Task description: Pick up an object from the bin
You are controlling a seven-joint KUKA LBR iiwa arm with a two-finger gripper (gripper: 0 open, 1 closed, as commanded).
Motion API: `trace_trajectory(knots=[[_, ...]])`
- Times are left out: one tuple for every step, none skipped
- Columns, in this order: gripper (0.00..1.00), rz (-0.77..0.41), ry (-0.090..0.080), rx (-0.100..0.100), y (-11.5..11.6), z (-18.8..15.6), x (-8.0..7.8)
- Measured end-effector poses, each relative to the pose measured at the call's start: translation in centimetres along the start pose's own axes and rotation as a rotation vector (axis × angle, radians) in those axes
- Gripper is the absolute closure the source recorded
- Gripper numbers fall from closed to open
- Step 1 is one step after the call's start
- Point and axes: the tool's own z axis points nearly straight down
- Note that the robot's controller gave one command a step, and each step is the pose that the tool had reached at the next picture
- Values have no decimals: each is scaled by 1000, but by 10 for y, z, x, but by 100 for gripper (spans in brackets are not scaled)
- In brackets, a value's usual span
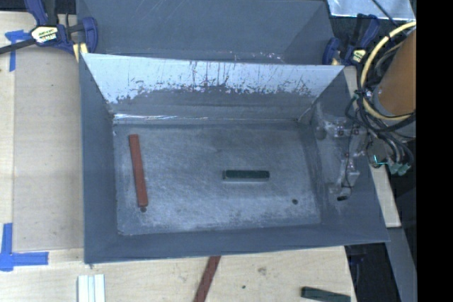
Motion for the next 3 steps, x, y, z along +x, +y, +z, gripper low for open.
trace_trajectory(knots=[[0, -89, -6, 3, 22, 25, -2], [0, -154, -1, -1, 47, 74, 5], [100, -206, -2, 1, 96, 155, -40]])
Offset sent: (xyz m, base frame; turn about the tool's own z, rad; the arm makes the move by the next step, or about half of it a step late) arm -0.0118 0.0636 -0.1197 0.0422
